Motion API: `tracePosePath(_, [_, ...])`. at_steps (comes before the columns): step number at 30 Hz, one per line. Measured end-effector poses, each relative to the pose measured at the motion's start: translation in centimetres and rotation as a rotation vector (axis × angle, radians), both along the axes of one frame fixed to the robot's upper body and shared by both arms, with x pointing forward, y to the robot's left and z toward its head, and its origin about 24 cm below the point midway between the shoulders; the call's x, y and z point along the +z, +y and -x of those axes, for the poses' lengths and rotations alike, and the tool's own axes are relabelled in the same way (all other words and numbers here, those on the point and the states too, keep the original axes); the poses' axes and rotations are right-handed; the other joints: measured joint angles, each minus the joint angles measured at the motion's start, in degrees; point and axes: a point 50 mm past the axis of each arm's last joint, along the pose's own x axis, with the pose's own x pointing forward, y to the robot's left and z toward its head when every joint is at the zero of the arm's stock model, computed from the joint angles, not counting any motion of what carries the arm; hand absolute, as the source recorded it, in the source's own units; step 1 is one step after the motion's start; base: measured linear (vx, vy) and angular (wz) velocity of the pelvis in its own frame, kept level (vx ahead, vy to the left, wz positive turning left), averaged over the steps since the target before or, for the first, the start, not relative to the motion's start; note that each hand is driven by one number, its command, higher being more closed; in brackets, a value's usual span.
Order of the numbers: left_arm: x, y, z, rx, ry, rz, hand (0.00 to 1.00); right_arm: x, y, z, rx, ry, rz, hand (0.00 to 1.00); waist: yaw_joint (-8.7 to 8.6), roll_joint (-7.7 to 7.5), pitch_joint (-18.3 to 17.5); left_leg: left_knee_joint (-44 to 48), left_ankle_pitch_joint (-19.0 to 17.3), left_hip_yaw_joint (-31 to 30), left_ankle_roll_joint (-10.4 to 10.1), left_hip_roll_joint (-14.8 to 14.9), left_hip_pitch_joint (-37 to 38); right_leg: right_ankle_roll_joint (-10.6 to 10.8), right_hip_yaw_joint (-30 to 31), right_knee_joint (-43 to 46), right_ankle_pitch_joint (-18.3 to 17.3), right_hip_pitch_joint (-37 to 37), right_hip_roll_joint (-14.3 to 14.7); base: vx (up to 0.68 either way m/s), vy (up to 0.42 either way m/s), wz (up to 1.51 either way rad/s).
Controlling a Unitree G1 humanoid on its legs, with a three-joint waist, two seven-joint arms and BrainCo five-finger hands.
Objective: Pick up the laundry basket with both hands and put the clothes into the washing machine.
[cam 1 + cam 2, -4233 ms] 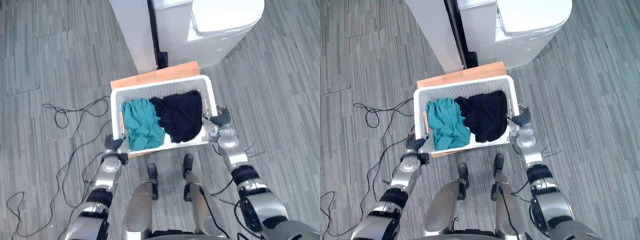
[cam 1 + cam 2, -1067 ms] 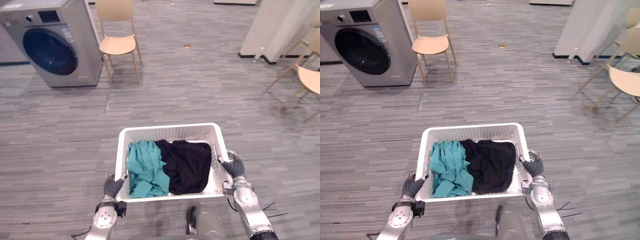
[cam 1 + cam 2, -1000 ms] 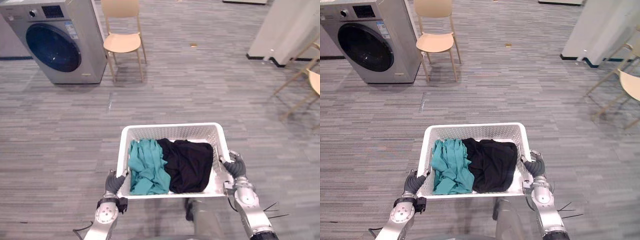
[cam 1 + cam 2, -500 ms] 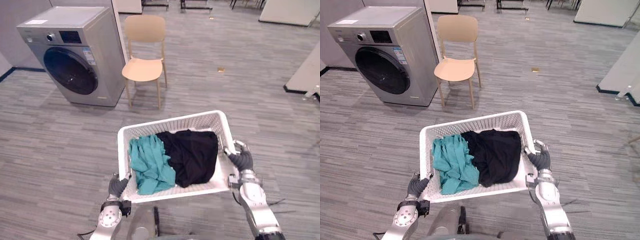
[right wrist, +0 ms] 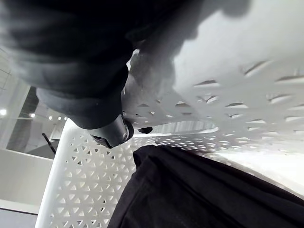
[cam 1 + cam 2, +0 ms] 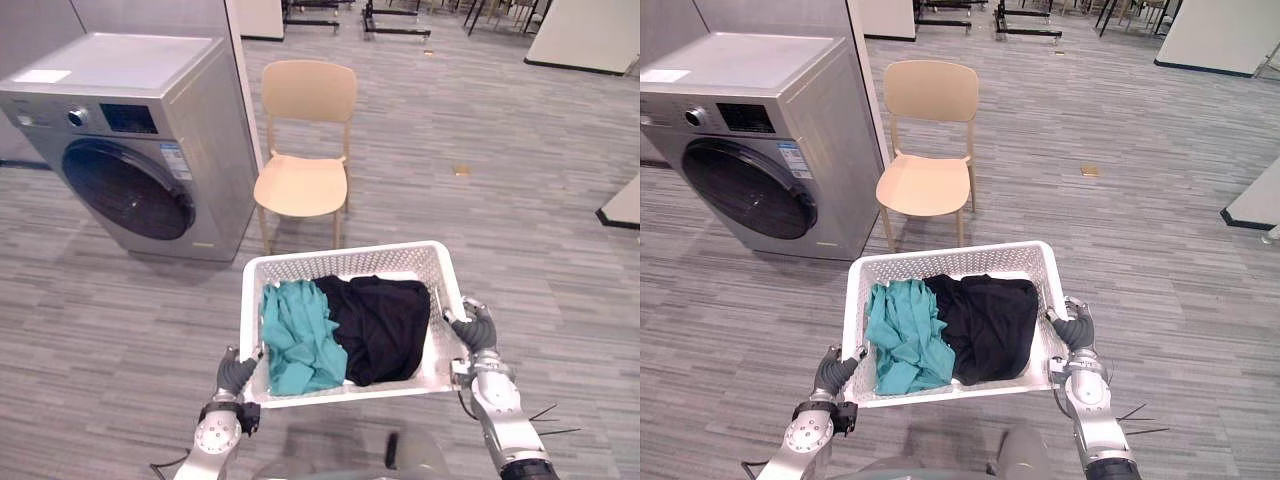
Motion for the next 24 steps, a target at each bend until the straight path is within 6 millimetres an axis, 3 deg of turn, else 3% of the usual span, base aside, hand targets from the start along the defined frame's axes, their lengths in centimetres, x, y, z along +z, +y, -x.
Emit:
tracePosePath(1, [0.0,0.0,-0.2,-0.005,-0.003,-0.004,1.00,-0.2,-0.1,0.3,-0.005,0.010,-0.001,1.00,-1.03,-0.96,0.11,-1.17,0.00,-1.93,-0.02,-0.81,2.16,1.36,-0.29,-13.96,4.62,-0.58,1.96,0.71,0.114,0.80])
tracePosePath(2, [0.1,0.1,-0.2,-0.006,-0.003,-0.008,1.00,-0.2,0.0,0.3,-0.005,0.010,-0.003,1.00,-1.39,-1.98,0.15,-2.06,0.00,-2.97,-0.02,-1.86,3.32,1.54,-0.21,-19.80,7.17,-0.85,2.36,0.63,0.050,0.63])
tracePosePath(3, [-0.1,0.3,-0.1,-0.009,0.007,-0.016,1.00,-0.2,0.1,0.4,-0.004,0.010,-0.005,1.00,-1.46,-4.00,0.21,-3.41,-0.72,-5.18,-1.12,-4.31,7.00,-1.12,-0.87,-25.17,11.00,-2.52,2.37,0.53,0.008,0.49])
tracePosePath(4, [-0.4,0.2,0.1,-0.015,0.020,-0.013,1.00,-0.3,0.0,0.5,-0.006,0.018,-0.003,1.00,-1.66,-4.60,-0.18,-3.23,-1.79,-6.20,-2.42,-4.94,8.75,-6.11,-0.76,-25.90,14.67,-2.59,2.86,0.70,0.007,0.63])
tracePosePath(5, [-0.7,-0.2,0.2,-0.013,0.031,0.004,1.00,-0.4,-0.3,0.7,-0.010,0.029,0.005,1.00,-2.58,-2.98,-0.59,-1.74,-2.94,-7.86,-2.86,-3.94,9.47,-10.60,0.13,-25.00,21.19,-2.42,3.80,0.60,0.011,0.46])
tracePosePath(6, [-0.8,-0.4,0.2,-0.009,0.036,0.012,1.00,-0.5,-0.4,0.8,-0.016,0.033,0.007,1.00,-2.43,-0.58,-1.10,0.45,-3.18,-8.85,-3.23,-2.22,9.38,-11.85,-0.59,-23.63,22.72,-2.44,5.01,0.91,0.033,0.37])
tracePosePath(7, [-1.0,-0.4,0.1,-0.008,0.043,0.010,1.00,-0.2,-0.5,0.7,-0.015,0.024,0.007,1.00,-2.38,2.96,-0.89,8.73,-2.88,-9.49,-3.73,0.36,6.61,-10.64,-2.81,-22.61,19.27,-0.51,6.44,0.90,0.031,0.24])
tracePosePath(8, [-1.1,-0.6,0.0,-0.001,0.047,0.022,1.00,0.2,-0.6,1.0,-0.011,0.015,0.011,1.00,-2.36,5.18,0.11,24.82,2.89,-6.84,-10.20,1.80,0.99,-9.78,-3.40,-21.82,14.83,3.47,7.84,0.90,0.039,0.14])
tracePosePath(9, [-1.3,-0.5,0.2,0.009,0.054,0.029,1.00,0.4,-0.4,1.1,-0.006,0.010,0.004,1.00,-1.71,5.31,0.16,31.50,9.33,-4.47,-12.38,2.46,-1.66,-9.42,-2.30,-22.09,13.17,5.48,8.40,0.60,0.039,-0.05])
tracePosePath(10, [-1.4,-0.5,0.5,0.018,0.062,0.033,1.00,0.7,-0.2,1.1,0.001,0.003,0.002,1.00,-0.71,5.25,0.19,37.76,12.97,-2.83,-13.53,3.59,-3.87,-8.98,-1.24,-22.89,12.01,7.48,8.72,0.70,0.087,-0.16])
tracePosePath(11, [-1.4,-0.4,1.0,0.016,0.064,0.037,1.00,1.2,0.0,1.5,0.000,-0.027,-0.018,1.00,-0.72,5.34,0.22,54.46,10.42,2.24,-10.24,9.32,-11.70,-7.86,-0.77,-25.71,9.54,13.96,9.61,0.68,0.085,-0.07])
tracePosePath(12, [-1.5,-0.3,1.2,0.018,0.066,0.038,1.00,1.5,0.1,1.5,0.000,-0.040,-0.027,1.00,-0.55,4.87,0.28,58.50,8.95,3.69,-8.04,11.17,-14.52,-7.40,-0.16,-26.75,8.62,16.64,9.65,0.78,0.104,-0.21])
tracePosePath(13, [-1.6,-0.3,1.7,0.018,0.076,0.043,1.00,2.0,0.2,1.3,0.006,-0.067,-0.030,1.00,1.17,3.43,0.09,61.98,5.34,5.89,-5.50,13.59,-20.60,-6.23,2.54,-29.68,7.42,21.55,9.05,0.63,0.123,-0.54])
tracePosePath(15, [-1.6,-0.3,1.6,0.012,0.076,0.045,1.00,2.1,0.2,1.1,0.011,-0.087,-0.030,1.00,3.37,1.89,-0.42,58.50,0.77,4.74,-5.50,14.07,-28.74,-4.51,4.90,-32.77,7.05,25.87,6.92,0.61,0.204,-0.66])
tracePosePath(16, [-1.4,-0.2,1.4,0.013,0.068,0.044,1.00,2.1,0.3,0.6,0.013,-0.094,-0.030,1.00,3.97,0.90,0.04,49.31,-0.61,2.30,-6.36,13.92,-34.58,-1.55,6.08,-32.21,5.68,27.54,4.43,0.47,0.245,-0.44])
tracePosePath(17, [-1.4,-0.2,1.4,0.014,0.068,0.044,1.00,2.1,0.3,0.3,0.015,-0.095,-0.031,1.00,3.94,0.77,0.19,43.38,-0.33,0.97,-6.69,13.86,-35.79,-0.10,6.42,-31.17,4.46,27.73,3.52,0.59,0.348,-0.46])
tracePosePath(18, [-1.5,-0.3,1.5,0.013,0.071,0.048,1.00,2.1,0.2,0.0,0.020,-0.091,-0.024,1.00,3.83,2.40,-0.03,22.92,5.92,-3.53,-10.10,14.37,-35.20,2.95,7.30,-27.47,0.42,27.64,2.62,0.64,0.456,-0.24])
tracePosePath(19, [-1.8,0.0,1.0,0.010,0.087,0.033,1.00,0.9,0.3,-0.1,0.013,-0.046,-0.044,1.00,3.58,0.98,0.79,18.22,12.21,-1.47,-7.79,12.78,-32.38,5.41,11.52,-24.86,-2.93,28.31,0.73,0.52,0.381,-0.21])
tracePosePath(20, [-1.9,0.1,1.1,0.015,0.094,0.030,1.00,0.4,0.4,0.0,0.005,-0.022,-0.055,1.00,3.68,0.21,0.42,16.83,12.17,-0.82,-7.76,11.64,-31.26,5.40,11.92,-25.52,-2.92,28.17,0.06,0.43,0.325,-0.04])
tracePosePath(21, [-2.0,0.3,1.2,0.013,0.099,0.021,1.00,0.0,0.4,0.2,0.000,-0.002,-0.058,1.00,3.52,-0.64,0.20,14.31,11.96,-0.97,-7.26,8.67,-29.08,4.88,12.06,-27.32,-2.13,28.56,-1.05,0.33,0.215,0.03])
tracePosePath(22, [-1.9,0.1,1.1,0.000,0.095,0.012,1.00,0.1,0.4,0.1,0.003,-0.009,-0.055,1.00,3.19,-1.18,0.27,13.34,11.17,1.12,-5.78,6.71,-27.70,4.27,12.20,-28.59,-0.69,28.17,-1.81,0.33,0.215,-0.01])
tracePosePath(24, [-2.1,0.0,1.5,0.002,0.105,0.017,1.00,0.1,0.3,-0.2,0.021,-0.003,-0.045,1.00,3.83,-0.97,0.25,13.19,9.08,3.79,-3.77,5.83,-25.89,4.26,12.98,-27.87,-0.15,28.35,-3.19,0.32,0.211,-0.53])
